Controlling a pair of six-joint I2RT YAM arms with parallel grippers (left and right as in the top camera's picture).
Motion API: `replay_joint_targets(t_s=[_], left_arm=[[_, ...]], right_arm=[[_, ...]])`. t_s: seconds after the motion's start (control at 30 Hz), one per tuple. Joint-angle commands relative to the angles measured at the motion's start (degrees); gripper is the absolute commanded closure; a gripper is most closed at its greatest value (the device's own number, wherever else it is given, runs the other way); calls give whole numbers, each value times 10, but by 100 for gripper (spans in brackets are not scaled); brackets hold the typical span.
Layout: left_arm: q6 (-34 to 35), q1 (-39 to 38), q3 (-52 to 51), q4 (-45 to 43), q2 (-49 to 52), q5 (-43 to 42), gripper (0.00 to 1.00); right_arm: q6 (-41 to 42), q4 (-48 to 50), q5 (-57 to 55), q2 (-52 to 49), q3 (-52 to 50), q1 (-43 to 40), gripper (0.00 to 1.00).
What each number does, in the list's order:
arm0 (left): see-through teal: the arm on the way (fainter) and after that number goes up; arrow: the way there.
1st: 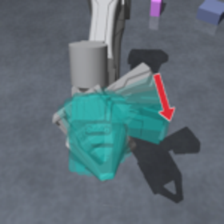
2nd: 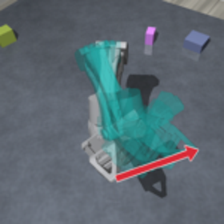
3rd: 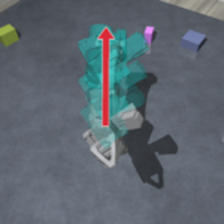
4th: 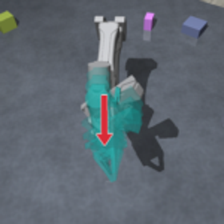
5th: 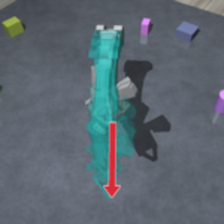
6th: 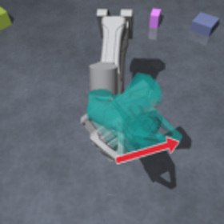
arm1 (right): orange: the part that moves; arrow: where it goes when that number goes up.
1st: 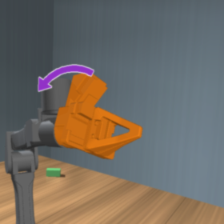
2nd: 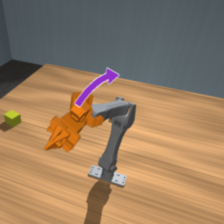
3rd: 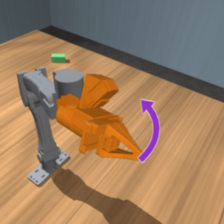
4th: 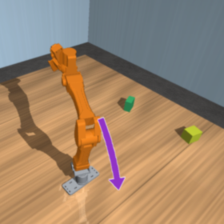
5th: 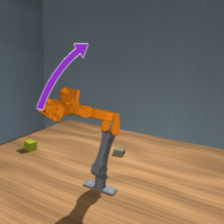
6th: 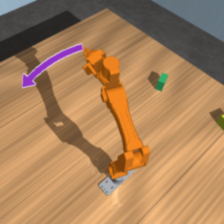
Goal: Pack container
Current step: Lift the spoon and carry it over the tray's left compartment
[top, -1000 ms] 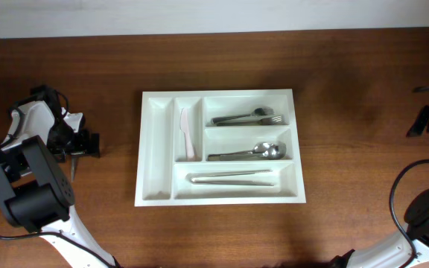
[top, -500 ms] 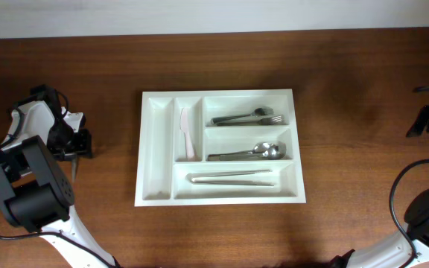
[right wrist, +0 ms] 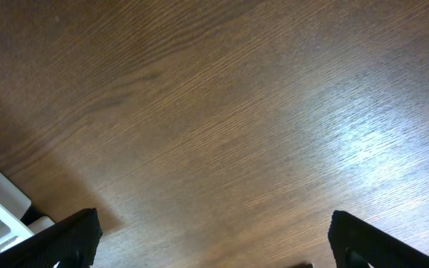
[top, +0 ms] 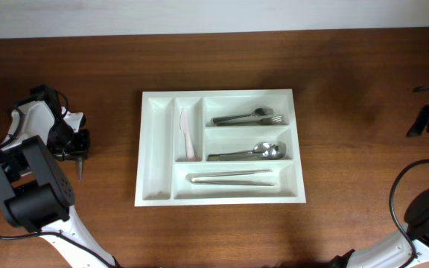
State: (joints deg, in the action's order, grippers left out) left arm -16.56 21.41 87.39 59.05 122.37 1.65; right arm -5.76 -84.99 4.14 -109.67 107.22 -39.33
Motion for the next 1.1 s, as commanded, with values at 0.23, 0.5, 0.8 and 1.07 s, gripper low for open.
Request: replay_joint_targets(t_s=[0.23, 0.5, 0.8, 1.07], left_arm=[[-2, 5, -4, -1, 5, -9, 98], [9, 5, 3, 14, 5, -18, 98], [35, -28, 109, 101, -10, -49, 98], [69, -92, 232, 172, -19, -153, 98]], right_arm=[[7, 1, 3, 9, -2, -3, 1], [7, 1, 3, 9, -2, -3, 1], [7, 1, 3, 9, -2, -3, 1], [7, 1, 3, 9, -2, -3, 1]])
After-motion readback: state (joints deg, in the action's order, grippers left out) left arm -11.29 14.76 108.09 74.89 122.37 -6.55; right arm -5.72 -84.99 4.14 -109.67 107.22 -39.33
